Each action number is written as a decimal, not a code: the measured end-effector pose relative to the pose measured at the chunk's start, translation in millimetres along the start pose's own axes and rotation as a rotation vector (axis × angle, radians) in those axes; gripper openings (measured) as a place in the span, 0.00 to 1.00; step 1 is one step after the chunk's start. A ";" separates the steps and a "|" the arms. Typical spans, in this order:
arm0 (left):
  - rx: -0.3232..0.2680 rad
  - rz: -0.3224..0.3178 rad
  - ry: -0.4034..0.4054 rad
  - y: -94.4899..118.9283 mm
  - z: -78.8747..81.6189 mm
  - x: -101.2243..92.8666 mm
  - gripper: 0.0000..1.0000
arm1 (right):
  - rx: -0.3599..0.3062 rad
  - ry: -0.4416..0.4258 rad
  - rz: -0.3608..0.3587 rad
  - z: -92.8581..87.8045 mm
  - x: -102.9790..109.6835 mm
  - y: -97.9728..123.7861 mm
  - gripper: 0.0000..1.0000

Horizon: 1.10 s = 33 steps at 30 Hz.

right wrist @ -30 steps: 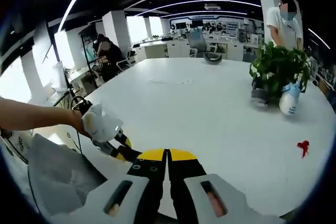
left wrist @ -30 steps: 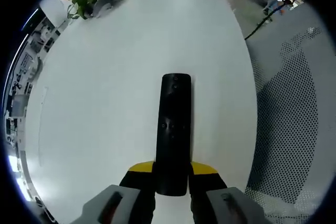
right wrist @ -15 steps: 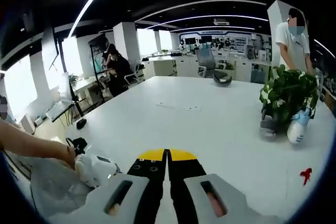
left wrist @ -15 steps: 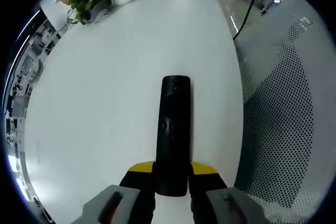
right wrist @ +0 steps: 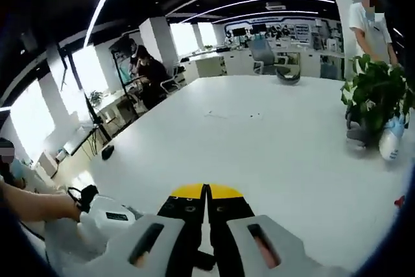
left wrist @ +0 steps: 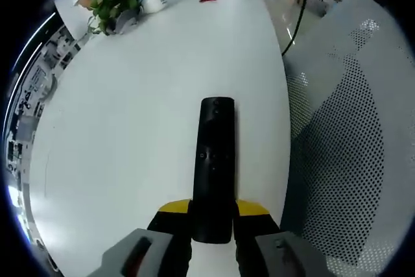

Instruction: Press the specified remote control buttons in sequence, fully releasing each button before pressing the next.

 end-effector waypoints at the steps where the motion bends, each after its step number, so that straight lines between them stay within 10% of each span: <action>1: -0.005 0.000 -0.001 0.0 -0.3 -0.3 0.24 | 0.025 -0.014 0.013 -5.7 1.8 -2.3 0.00; 4: -0.039 -0.017 0.024 -1.3 -2.5 -0.2 0.24 | 0.136 -0.041 0.077 -34.2 3.2 -19.2 0.00; 12: -0.136 -0.019 0.056 -2.2 -6.9 -2.0 0.24 | 0.335 0.111 -0.068 -76.6 -15.6 -31.6 0.00; 26: -0.215 -0.021 0.054 -4.4 -9.7 -5.3 0.24 | 0.647 -0.117 -0.014 -119.7 -17.1 -33.5 0.00; 33: -0.233 -0.038 -0.023 -5.9 -7.6 -8.1 0.24 | 0.685 -0.210 0.007 -123.1 -15.9 -29.7 0.00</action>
Point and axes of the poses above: the point that each gripper's makers call its tool centre point, and the gripper's own axes: y roughly backward along the fingers, x roughly to its left, z roughly out of its top, the point moved 6 cm from there along y, roughly backward along the fingers, and after that the axes turned 4 degrees about x, right-handed, at the moved point
